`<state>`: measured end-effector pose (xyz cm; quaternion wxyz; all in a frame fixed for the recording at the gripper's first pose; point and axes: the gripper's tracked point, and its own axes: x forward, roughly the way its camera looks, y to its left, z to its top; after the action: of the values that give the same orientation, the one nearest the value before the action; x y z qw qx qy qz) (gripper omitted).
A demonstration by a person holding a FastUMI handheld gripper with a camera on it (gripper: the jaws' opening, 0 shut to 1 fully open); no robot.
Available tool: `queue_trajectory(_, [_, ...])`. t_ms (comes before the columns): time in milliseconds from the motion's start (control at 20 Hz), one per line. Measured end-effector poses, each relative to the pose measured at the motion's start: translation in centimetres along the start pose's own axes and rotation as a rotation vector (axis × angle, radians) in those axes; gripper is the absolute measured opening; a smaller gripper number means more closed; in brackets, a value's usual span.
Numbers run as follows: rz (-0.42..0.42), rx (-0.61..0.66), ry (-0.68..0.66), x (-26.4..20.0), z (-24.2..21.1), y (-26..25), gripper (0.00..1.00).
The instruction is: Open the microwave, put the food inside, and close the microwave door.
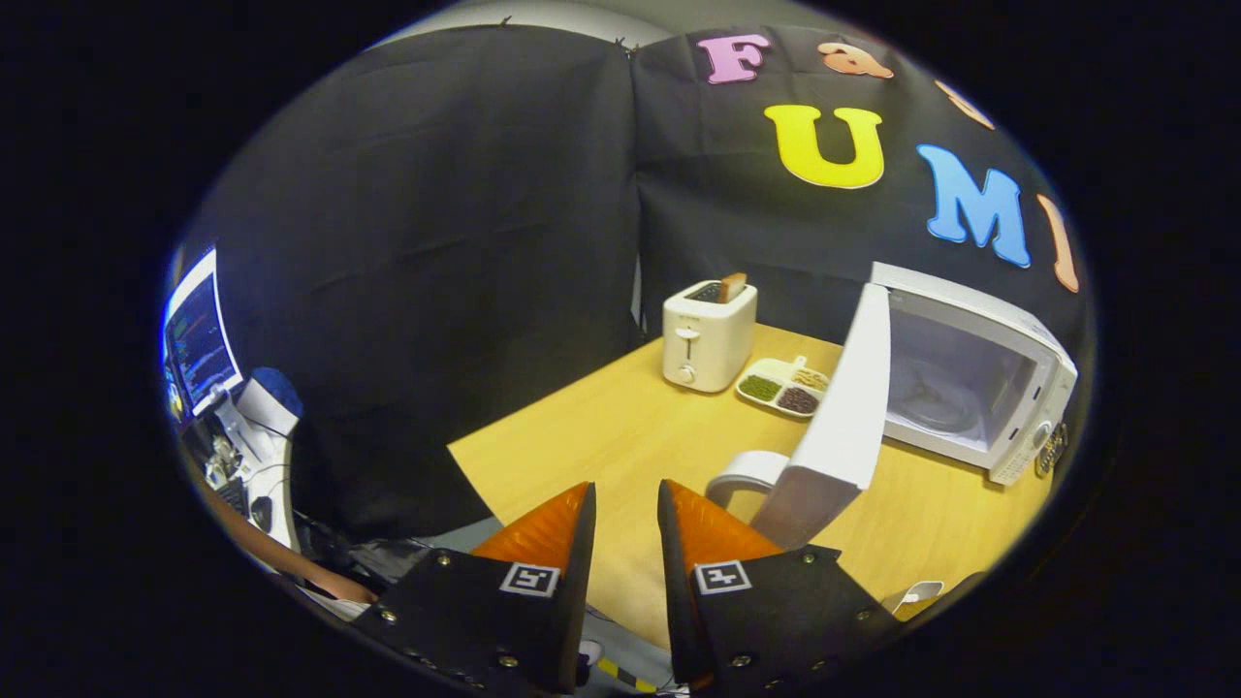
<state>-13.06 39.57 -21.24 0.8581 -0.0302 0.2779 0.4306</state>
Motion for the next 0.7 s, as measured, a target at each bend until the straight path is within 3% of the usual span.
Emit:
queue_trajectory(150, [0.048, 0.002, -0.078, -2.4, 2.6, 0.3, 0.37])
queue_trajectory(350, [0.046, 0.007, -0.170, -5.7, 5.7, -1.3, 0.37])
queue_trajectory(700, [-0.048, 0.026, -0.276, -11.0, 8.1, -7.3, 0.37])
